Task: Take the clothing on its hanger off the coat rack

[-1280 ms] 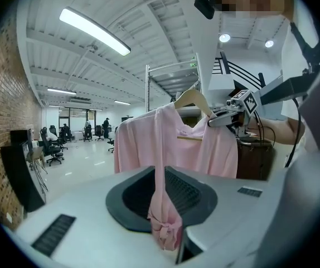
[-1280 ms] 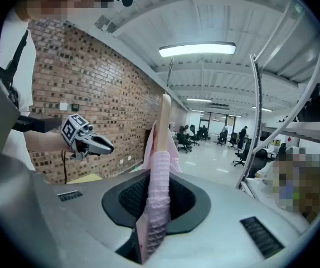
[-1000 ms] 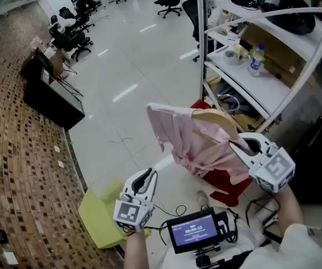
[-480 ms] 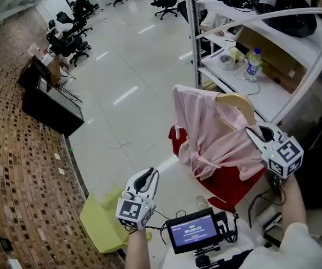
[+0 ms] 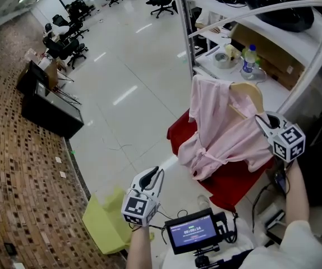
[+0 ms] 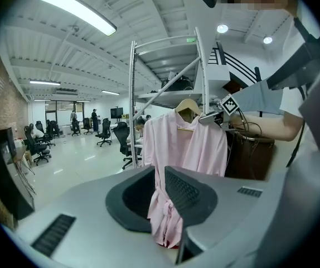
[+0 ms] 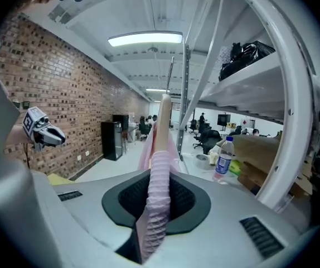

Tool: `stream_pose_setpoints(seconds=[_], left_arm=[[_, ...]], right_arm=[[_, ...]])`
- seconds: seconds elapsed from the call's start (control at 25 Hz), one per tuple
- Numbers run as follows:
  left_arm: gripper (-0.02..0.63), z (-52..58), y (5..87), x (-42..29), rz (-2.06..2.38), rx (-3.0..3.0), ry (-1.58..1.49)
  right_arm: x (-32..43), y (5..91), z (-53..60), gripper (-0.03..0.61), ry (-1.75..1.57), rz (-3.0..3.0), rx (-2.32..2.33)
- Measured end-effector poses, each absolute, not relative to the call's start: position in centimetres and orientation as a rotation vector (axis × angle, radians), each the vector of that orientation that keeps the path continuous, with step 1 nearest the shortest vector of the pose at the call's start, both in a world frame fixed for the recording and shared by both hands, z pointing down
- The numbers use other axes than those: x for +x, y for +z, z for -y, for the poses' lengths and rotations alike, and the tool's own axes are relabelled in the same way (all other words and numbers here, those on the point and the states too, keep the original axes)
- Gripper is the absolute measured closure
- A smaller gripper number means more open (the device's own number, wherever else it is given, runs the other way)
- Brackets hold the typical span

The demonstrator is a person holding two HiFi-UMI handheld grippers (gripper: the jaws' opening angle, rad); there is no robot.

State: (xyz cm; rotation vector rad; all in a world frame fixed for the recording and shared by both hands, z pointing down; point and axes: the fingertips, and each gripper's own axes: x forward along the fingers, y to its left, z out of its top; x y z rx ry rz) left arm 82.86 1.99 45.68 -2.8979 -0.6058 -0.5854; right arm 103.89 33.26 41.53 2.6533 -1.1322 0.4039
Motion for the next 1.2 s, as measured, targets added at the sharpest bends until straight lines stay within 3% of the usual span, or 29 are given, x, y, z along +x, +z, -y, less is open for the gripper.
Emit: stream_pose_setpoints(seconds=[0.6, 1.2], left_arm=[[0.557, -3.8, 48.4, 84.3, 0.604, -2.897, -0.684], [0.558, -1.7, 49.8, 83.6, 0.577, -2.904, -0.693]], right_arm=[[109.0, 48.7, -36.3, 0.531, 0.525, 0.987, 2.631], [107.1, 58.1, -29.8, 0.531, 0.613, 1.117, 2.553]])
